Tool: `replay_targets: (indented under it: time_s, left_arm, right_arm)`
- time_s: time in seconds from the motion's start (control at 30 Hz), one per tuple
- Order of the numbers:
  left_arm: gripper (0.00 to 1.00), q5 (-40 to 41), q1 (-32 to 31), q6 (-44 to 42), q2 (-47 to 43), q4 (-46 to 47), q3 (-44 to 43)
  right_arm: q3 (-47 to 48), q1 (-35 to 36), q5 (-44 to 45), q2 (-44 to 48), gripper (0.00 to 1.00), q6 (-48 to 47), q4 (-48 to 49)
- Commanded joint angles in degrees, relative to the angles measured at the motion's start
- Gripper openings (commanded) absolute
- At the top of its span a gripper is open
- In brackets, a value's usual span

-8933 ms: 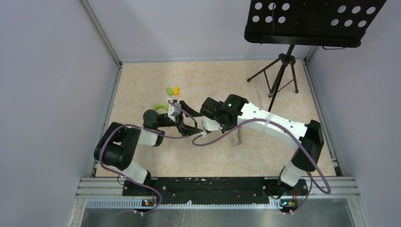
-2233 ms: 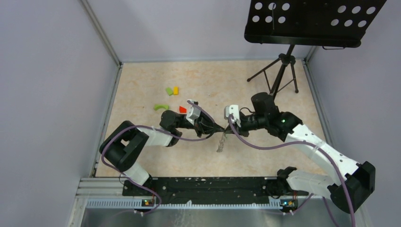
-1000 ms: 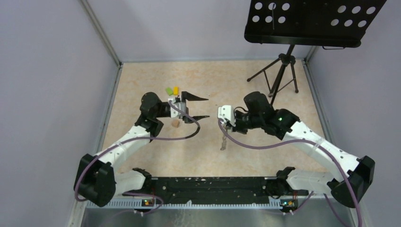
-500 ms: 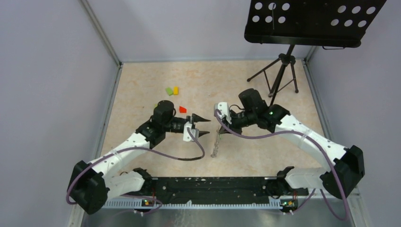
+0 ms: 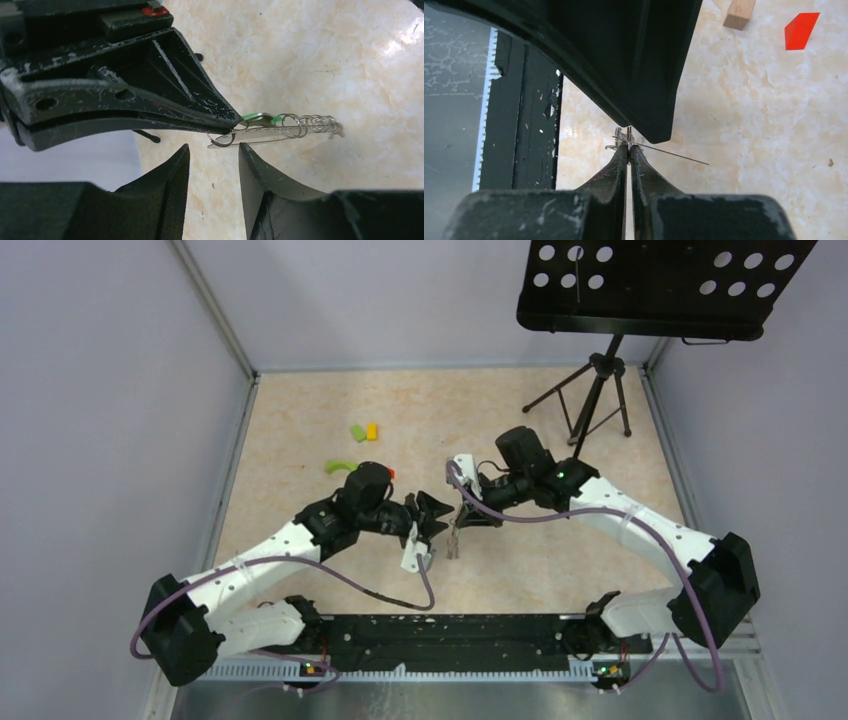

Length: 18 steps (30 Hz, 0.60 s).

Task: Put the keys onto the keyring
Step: Adjust the key on the keyring.

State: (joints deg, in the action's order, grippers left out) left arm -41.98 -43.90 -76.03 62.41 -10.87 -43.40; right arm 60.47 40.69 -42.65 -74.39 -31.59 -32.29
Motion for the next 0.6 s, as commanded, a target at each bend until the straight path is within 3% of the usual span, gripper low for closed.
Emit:
replay_targets:
  time_s: [0.0, 0.23, 0.57]
  left_arm:
    - [0.45, 5.0, -1.7, -5.7, 0.5, -2.9, -2.9]
    - [0.47, 8.3, -3.5, -5.5, 0.7, -6.0, -3.9]
    - [0.45, 4.3, -3.4, 23.6, 1.3, -1.7, -9.1]
  right_arm:
    - [2.0, -0.3, -3.1, -0.9, 0.0, 1.2, 3.7]
    - [1.4, -0.3, -2.2, -1.6, 0.0, 1.5, 4.2]
    - [-0.7, -0.3, 2.7, 1.2, 0.0, 0.8, 5.8]
